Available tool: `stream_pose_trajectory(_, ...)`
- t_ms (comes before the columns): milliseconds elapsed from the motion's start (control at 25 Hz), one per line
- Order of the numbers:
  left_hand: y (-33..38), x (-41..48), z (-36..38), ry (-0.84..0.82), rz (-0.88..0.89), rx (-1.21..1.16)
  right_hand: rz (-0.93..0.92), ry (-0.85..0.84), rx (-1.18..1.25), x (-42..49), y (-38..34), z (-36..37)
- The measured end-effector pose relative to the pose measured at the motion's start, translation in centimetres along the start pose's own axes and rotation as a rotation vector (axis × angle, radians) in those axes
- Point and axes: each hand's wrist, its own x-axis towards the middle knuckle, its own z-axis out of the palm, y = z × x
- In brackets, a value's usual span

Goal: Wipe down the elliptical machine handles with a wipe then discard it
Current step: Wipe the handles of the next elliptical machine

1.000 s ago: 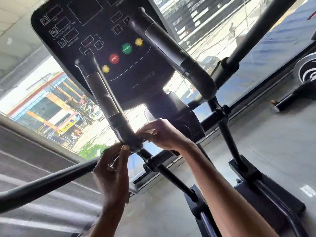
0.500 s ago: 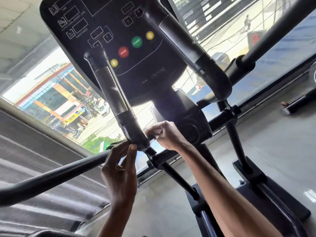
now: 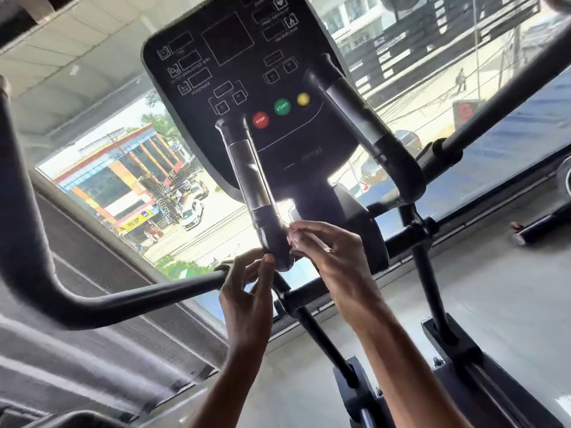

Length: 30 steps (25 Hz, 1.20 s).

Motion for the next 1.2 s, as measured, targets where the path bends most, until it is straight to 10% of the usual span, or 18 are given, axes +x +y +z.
stream_pose_trajectory(440, 0.8, 2.4, -1.6, -0.203, -0.154, -0.247, -0.370, 0.317, -0.220, -2.3, 0.2, 4.8)
stream_pose_trajectory(640, 1.2, 3.9, -3.3, -0.327, -0.350, -0.420, -0.879, 0.298, -0.943, -3.4, 1.2, 5.3)
stream_pose_trajectory(1000, 0.4, 5.5, -4.1, -0.465, -0.424, -0.565, -1.011, 0.124, -1.390, -3.1, -0.2, 6.2)
stream_pose_trajectory(1200, 0.6, 6.2, -4.5, -0.532, -0.420, -0.554, -0.939, 0.290, -1.300, -4.0, 0.2, 6.2)
